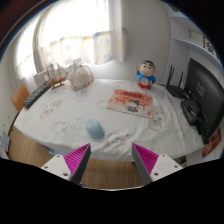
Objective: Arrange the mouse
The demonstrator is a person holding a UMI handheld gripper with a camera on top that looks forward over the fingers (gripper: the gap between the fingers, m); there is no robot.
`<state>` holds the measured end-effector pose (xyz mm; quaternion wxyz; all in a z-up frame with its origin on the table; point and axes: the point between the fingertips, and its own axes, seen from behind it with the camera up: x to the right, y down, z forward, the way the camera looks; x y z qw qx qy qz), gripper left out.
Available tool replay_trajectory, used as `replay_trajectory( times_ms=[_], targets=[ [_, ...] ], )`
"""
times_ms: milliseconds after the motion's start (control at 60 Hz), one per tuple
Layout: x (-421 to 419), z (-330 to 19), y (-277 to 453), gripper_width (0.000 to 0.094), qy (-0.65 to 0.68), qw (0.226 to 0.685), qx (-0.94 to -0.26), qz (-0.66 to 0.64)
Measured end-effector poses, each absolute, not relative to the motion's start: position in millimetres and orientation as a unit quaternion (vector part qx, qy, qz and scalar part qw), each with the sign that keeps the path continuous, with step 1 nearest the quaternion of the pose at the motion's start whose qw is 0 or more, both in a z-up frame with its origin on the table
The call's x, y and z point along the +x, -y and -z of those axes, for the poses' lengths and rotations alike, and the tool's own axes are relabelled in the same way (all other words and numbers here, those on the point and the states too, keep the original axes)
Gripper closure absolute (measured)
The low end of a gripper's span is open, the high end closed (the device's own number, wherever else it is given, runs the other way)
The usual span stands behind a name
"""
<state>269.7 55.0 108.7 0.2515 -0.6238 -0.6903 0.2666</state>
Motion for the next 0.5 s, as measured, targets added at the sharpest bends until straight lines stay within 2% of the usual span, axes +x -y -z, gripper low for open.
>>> replay_trajectory(
  times_ms=[167, 500],
  targets=[
    [250, -88, -16, 0.0080, 0.693, 0.251, -0.615, -0.282],
    [197, -25, 11, 0.0080, 0.673, 0.273, -0.610, -0.316]
  ],
)
